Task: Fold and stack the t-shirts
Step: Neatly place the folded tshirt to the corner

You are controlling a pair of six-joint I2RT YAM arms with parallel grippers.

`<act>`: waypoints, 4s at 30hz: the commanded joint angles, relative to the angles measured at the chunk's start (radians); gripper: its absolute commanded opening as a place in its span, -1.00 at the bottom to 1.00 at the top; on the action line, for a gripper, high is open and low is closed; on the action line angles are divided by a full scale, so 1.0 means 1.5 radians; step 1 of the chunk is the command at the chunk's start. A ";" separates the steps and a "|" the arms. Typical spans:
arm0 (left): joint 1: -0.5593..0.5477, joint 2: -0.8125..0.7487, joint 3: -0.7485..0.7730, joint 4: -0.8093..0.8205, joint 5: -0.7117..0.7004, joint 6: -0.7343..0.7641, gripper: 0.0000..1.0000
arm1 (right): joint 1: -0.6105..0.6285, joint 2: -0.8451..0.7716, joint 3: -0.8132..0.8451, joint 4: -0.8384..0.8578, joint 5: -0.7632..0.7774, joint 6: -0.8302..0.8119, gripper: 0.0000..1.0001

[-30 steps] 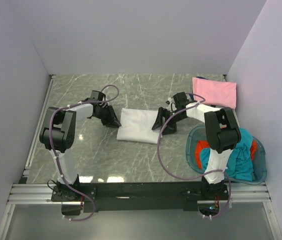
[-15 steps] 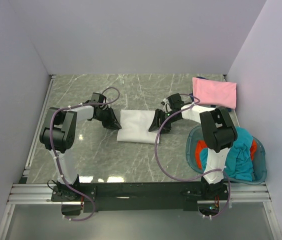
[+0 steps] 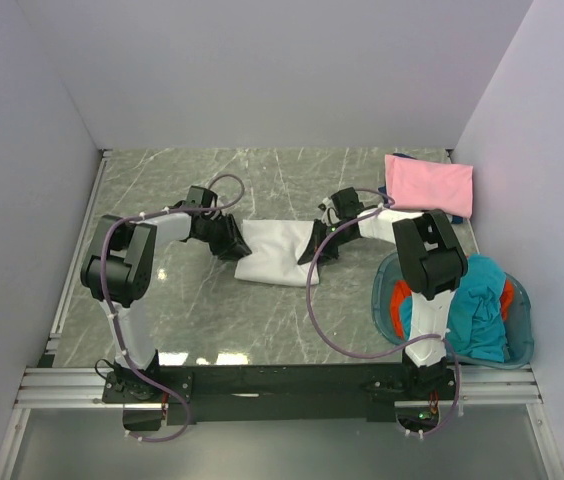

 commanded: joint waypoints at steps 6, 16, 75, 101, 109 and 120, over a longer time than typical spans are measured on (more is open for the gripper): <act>-0.009 -0.042 -0.003 -0.015 -0.046 0.012 0.26 | 0.006 -0.030 0.067 -0.066 0.071 -0.062 -1.00; -0.008 -0.073 0.029 -0.032 -0.059 0.015 0.47 | -0.020 -0.044 0.172 -0.230 0.186 -0.188 -1.00; -0.009 -0.228 -0.107 0.019 -0.138 -0.030 0.44 | -0.374 0.089 0.741 -0.433 0.223 -0.379 -1.00; -0.029 -0.219 -0.097 0.001 -0.150 -0.027 0.43 | -0.477 0.038 0.712 -0.419 0.043 -0.382 -1.00; -0.034 -0.214 -0.090 -0.004 -0.148 -0.026 0.42 | -0.482 0.058 0.728 -0.410 -0.018 -0.372 -1.00; -0.050 -0.195 -0.071 -0.011 -0.153 -0.030 0.42 | -0.475 0.071 0.780 -0.372 -0.074 -0.336 -1.00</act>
